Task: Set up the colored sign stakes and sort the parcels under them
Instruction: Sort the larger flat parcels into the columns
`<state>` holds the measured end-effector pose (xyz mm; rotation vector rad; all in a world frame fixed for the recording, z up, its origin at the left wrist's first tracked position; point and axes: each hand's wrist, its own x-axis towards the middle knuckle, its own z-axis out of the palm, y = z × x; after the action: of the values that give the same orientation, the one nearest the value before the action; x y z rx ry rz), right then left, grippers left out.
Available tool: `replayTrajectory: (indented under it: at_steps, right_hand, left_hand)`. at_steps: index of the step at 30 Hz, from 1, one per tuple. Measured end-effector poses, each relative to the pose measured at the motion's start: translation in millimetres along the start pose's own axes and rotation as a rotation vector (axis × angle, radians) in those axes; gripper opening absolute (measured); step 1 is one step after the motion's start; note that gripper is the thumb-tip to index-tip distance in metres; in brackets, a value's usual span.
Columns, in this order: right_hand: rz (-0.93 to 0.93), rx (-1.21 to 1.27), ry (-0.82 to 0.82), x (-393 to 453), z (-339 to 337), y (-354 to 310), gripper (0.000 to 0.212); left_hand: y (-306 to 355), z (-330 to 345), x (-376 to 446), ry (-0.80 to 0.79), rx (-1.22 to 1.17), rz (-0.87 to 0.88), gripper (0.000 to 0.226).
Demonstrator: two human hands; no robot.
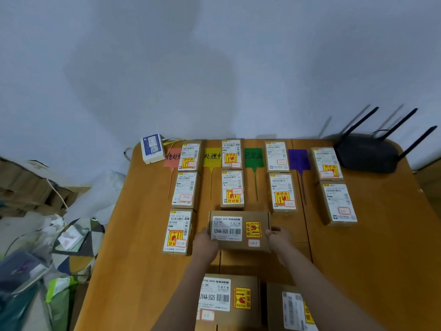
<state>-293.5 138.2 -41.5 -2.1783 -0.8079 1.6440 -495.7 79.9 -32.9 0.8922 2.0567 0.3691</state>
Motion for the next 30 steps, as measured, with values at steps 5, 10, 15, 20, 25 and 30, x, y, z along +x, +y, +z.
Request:
replayTrajectory:
  at_steps: [5, 10, 15, 20, 25, 30]
  right_hand:
    - [-0.009, -0.093, -0.035, 13, 14, -3, 0.043]
    - [-0.042, -0.156, -0.067, 12, 32, -13, 0.048]
    - [-0.039, -0.192, -0.073, 8, 42, -12, 0.049]
    - [-0.033, -0.168, -0.082, 1, 49, -10, 0.059]
    - [-0.042, -0.186, -0.114, -5, 46, -15, 0.057]
    - [-0.035, -0.190, -0.147, -5, 42, -15, 0.058]
  left_hand:
    - [-7, 4, 10, -0.002, 0.019, 0.041, 0.034]
    - [-11, 3, 10, 0.062, 0.071, 0.074, 0.035]
    - [-20, 0, 8, 0.058, 0.052, 0.048, 0.045]
    - [-21, -8, 7, 0.055, 0.027, 0.031, 0.049]
    - [-21, -13, 5, 0.028, 0.004, 0.028, 0.047]
    - [-23, -13, 7, 0.019, -0.003, 0.039, 0.048]
